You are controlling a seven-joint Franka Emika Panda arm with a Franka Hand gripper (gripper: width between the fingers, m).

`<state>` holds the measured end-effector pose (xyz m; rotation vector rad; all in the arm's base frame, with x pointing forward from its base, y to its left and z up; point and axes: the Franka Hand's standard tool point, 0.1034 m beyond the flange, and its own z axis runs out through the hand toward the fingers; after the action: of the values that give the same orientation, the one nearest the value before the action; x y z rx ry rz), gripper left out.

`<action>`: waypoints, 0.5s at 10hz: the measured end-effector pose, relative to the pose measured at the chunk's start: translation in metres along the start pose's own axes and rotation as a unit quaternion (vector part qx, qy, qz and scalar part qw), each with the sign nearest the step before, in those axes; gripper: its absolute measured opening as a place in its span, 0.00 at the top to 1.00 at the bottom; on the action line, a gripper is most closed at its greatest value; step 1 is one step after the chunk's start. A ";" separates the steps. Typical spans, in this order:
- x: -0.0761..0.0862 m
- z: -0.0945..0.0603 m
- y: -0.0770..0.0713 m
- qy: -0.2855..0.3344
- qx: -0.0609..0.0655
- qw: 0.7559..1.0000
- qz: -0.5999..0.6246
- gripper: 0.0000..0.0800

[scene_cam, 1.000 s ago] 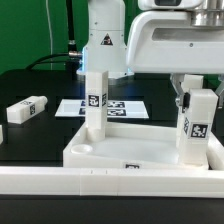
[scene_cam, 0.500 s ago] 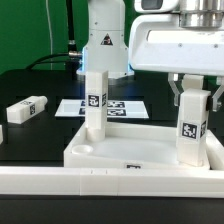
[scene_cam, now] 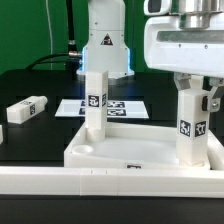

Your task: Assemble desk

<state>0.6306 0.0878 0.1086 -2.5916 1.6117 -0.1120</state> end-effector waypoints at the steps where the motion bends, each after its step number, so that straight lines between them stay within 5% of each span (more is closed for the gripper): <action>1: -0.002 0.001 -0.001 -0.003 0.001 0.999 0.054 0.64; 4: -0.005 0.002 -0.001 -0.009 0.003 0.994 0.113 0.64; 5: -0.005 0.002 -0.001 -0.009 0.003 0.995 0.098 0.44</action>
Offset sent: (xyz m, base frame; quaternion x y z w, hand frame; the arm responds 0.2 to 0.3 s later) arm 0.0000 0.0000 0.0000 0.0000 0.0000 0.1938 0.9810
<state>0.6297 0.0925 0.1065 -2.4065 1.8440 -0.0796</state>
